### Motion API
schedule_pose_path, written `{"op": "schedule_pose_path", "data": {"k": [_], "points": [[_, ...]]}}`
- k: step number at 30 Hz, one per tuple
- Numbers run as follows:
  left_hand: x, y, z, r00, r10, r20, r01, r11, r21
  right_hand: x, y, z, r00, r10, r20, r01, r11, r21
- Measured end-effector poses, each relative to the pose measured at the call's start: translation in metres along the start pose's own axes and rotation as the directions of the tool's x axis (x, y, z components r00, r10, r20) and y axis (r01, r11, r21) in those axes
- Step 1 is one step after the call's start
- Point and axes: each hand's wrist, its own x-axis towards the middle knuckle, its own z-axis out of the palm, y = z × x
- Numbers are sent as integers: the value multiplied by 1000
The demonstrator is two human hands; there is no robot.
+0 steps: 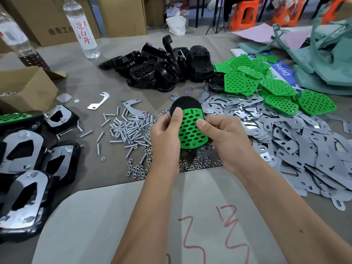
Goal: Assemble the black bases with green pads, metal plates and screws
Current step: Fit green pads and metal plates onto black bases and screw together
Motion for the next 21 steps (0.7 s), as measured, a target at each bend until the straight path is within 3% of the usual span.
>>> {"op": "schedule_pose_path", "data": {"k": [3, 7, 14, 19, 21], "points": [[0, 0, -1, 998, 18, -61, -18, 1000, -10, -2, 1, 3, 998, -52, 26, 54, 995, -84], [1, 1, -4, 988, -22, -152, 12, 997, -70, -5, -1, 1, 977, 20, 212, -2, 996, -85], [0, 8, -4, 993, -78, -92, 64, 987, -148, -7, -3, -4, 956, -126, 264, 162, 980, -119], [1, 12, -6, 978, 47, -201, -53, 998, -22, -10, -1, 16, 948, -161, 273, 204, 970, -135], [8, 19, -20, 941, 145, -306, -147, 989, 16, -8, -2, 26, 962, -161, 221, 196, 970, -147]]}}
